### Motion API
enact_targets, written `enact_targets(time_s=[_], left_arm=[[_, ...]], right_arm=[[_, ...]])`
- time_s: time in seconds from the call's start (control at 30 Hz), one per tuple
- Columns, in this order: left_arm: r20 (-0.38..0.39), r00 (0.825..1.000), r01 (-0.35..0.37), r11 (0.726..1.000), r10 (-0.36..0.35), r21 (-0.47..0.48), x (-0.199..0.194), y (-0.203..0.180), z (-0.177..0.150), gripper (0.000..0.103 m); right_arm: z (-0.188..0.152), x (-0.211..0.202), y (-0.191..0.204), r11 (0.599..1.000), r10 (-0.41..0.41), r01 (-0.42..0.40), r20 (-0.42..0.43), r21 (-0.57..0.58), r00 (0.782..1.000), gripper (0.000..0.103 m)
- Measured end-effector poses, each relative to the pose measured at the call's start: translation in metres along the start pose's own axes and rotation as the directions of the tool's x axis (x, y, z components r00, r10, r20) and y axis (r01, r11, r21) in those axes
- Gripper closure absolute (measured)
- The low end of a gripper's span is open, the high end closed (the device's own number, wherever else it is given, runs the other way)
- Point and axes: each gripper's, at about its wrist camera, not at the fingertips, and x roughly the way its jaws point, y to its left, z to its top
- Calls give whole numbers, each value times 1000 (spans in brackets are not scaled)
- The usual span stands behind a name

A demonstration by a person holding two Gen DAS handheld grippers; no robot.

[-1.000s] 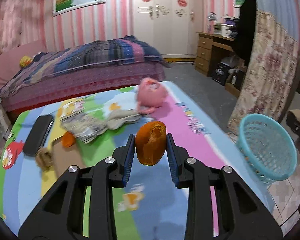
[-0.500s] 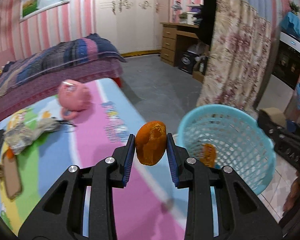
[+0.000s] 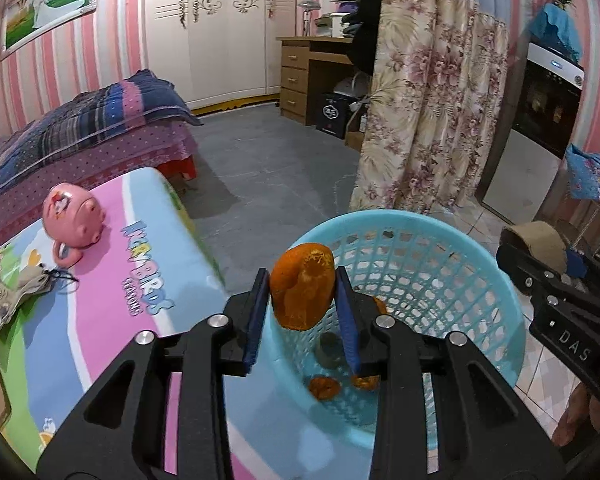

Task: Collect trash
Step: 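Carry the orange half with the left tool while the right tool carries the roll to the basket, then release the orange half and the roll into the basket with both tools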

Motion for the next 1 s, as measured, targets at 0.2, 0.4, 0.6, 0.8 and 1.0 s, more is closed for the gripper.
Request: enact_targets(time_s=[0.2, 0.4, 0.6, 0.8, 1.0], left_arm=[[17, 999, -28, 999, 27, 18, -1, -1, -1, 24], [28, 996, -88, 996, 88, 8, -9, 20, -7, 18], [50, 985, -161, 987, 162, -22, -28, 50, -15, 12], [43, 974, -219, 974, 222, -65, -46, 81, -28, 8], [40, 962, -266, 958, 271, -106, -66, 109, -40, 8]], right_arm=[[1, 0, -2, 1000, -1, 1, 4, 5, 1000, 49], [0, 2, 0, 1000, -2, 2, -5, -7, 1000, 49], [-2, 9, 6, 1000, -3, 2, -24, -18, 1000, 49], [-2, 14, 21, 999, 7, -8, -31, -41, 999, 49], [0, 13, 27, 999, -13, 12, -18, -41, 1000, 28]])
